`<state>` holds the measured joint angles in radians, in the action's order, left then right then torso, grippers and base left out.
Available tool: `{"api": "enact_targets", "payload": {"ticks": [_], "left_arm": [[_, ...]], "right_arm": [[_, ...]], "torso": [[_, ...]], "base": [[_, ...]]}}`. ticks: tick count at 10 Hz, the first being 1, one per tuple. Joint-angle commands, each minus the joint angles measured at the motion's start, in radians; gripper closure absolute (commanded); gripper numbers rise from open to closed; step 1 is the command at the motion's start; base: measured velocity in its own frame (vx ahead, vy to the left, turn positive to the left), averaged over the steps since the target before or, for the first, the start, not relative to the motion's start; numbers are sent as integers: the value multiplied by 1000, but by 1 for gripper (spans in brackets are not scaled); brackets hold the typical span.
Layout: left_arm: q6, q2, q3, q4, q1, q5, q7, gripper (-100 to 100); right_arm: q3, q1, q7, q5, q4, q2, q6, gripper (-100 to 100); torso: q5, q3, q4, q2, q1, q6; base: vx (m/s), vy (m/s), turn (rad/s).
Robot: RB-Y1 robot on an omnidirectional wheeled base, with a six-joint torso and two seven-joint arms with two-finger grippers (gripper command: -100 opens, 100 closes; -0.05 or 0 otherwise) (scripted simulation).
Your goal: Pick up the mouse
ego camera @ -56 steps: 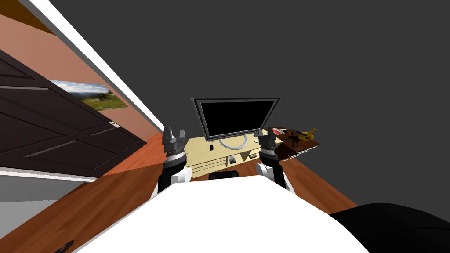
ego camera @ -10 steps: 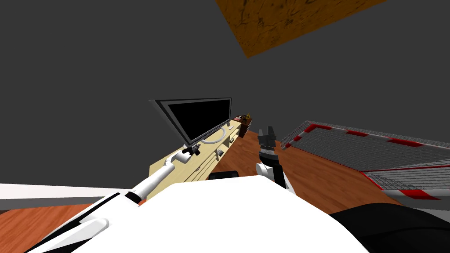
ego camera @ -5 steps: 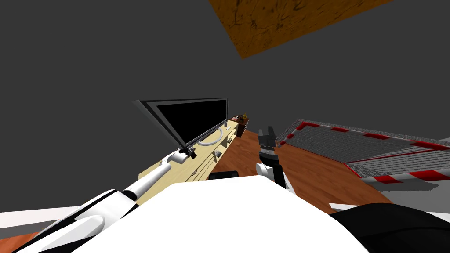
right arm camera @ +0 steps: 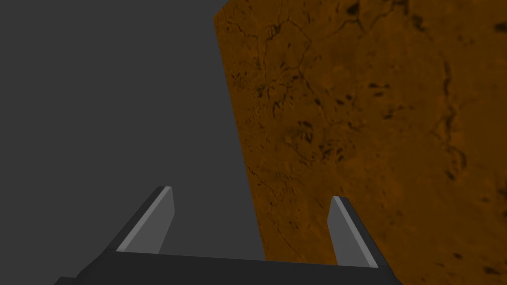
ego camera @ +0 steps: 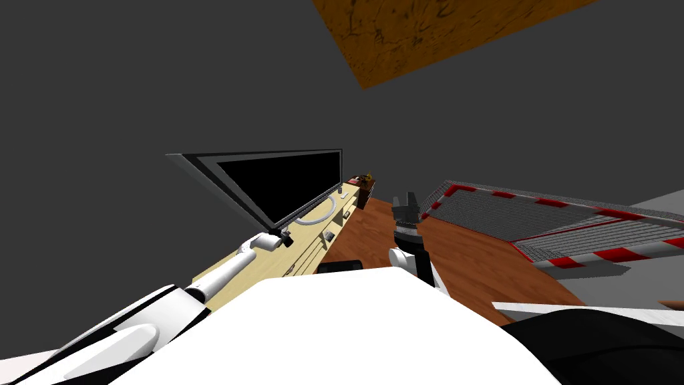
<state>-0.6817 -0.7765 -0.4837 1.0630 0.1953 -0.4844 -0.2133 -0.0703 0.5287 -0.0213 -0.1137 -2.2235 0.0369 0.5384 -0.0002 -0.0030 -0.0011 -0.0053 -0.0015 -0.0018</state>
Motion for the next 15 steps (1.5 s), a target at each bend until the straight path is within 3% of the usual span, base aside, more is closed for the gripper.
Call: {"api": "enact_targets", "payload": {"ticks": [1,2,5,6,7,8,10,11,12,15], "left_arm": [[-18,0,-9,-45,10,-22,-14,-100],[-18,0,-9,-45,10,-22,-14,-100],[-66,14,-33,-123,3,-66,-38,-100],[-56,13,-29,-116,13,-57,-35,-100],[-60,14,-30,-118,12,-59,-36,0],[-30,41,-18,-152,4,-33,-33,-100],[-1,69,-6,-185,-5,-7,-31,-100],[-10,63,-12,-181,2,-17,-34,-100],[-5,64,-11,-185,1,-16,-35,100],[-5,64,-11,-185,1,-16,-35,100]], "right_arm": [[0,0,0,0,0,0,0,0],[0,0,0,0,0,0,0,0],[0,0,0,0,0,0,0,0],[0,0,0,0,0,0,0,0],[0,0,0,0,0,0,0,0],[0,0,0,0,0,0,0,0],[0,0,0,0,0,0,0,0],[0,0,0,0,0,0,0,0],[0,0,0,0,0,0,0,0],[0,0,0,0,0,0,0,0]], "torso": [[0,0,0,0,0,0],[0,0,0,0,0,0],[0,-1,0,-1,-1,0],[0,-1,-1,-3,-1,0],[0,0,0,0,1,0],[0,1,0,2,2,0],[1,1,0,1,5,0],[1,1,0,2,5,0],[1,2,1,3,3,0],[0,2,1,3,2,0]], "base": [[42,-33,-61],[37,-20,-33],[73,-41,-100],[43,-16,-11],[8,-4,3],[34,23,-49],[36,50,-44],[-7,1,-16],[-2,0,12],[1,0,-5]]}}
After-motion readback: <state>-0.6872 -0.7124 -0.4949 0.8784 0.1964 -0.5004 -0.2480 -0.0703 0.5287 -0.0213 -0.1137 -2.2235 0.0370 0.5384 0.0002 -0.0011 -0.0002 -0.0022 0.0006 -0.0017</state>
